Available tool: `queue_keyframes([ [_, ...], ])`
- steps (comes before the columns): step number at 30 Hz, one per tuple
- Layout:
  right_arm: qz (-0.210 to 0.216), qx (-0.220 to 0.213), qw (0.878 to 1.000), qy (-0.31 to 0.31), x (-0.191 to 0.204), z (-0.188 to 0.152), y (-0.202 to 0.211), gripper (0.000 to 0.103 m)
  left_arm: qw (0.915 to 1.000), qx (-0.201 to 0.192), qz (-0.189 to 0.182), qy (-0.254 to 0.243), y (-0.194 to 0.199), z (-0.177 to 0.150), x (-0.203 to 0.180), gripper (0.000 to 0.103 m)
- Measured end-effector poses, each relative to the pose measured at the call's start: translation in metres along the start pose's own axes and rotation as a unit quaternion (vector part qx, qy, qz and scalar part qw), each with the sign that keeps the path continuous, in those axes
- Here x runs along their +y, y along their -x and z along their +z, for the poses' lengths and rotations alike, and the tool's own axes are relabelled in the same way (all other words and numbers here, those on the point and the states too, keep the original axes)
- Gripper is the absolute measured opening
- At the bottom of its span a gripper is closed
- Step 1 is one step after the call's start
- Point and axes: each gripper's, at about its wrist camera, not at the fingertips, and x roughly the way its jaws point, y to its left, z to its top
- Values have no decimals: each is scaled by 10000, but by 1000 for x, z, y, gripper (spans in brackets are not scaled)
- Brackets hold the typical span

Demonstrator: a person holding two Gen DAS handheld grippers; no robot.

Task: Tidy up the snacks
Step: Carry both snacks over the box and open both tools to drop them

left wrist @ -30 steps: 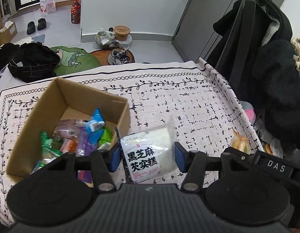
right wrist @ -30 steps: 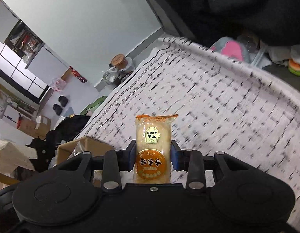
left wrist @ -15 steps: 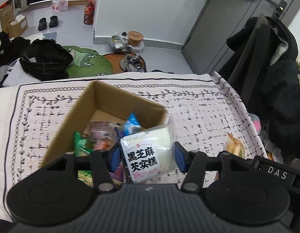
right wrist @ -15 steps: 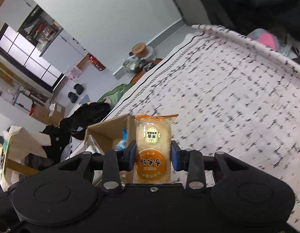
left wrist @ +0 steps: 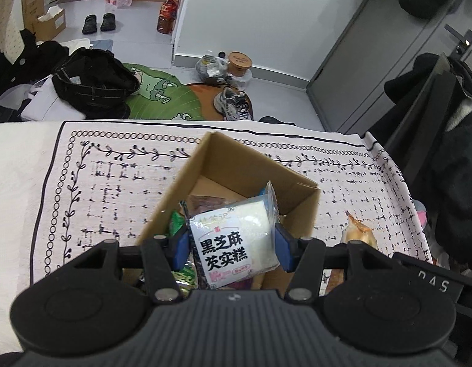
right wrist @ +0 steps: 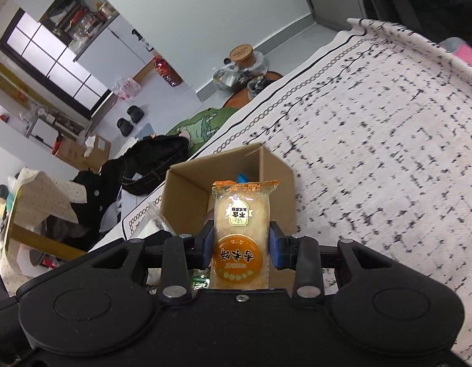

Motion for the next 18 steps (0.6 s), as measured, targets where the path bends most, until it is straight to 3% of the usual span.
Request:
queue_keyframes([
  [6, 12, 150, 9998, 104, 16, -3, -14, 36, 9999, 17, -3, 155, -3, 6, 19, 54],
  [8, -3, 221, 9996, 161, 18, -3, -19, 45, 9998, 19, -8, 199, -5, 8, 23, 54],
  [9, -34, 252, 9996, 124, 17, -4, -21, 55, 9998, 19, -14, 219, -5, 9, 25, 54],
  [10, -87, 262, 9996, 64, 14, -3, -22, 59, 9997, 16, -28, 235, -6, 10, 26, 54],
  [18, -479, 132, 9987, -144, -11, 6, -13, 68, 9994, 32, -131, 308, -23, 23, 23, 55],
])
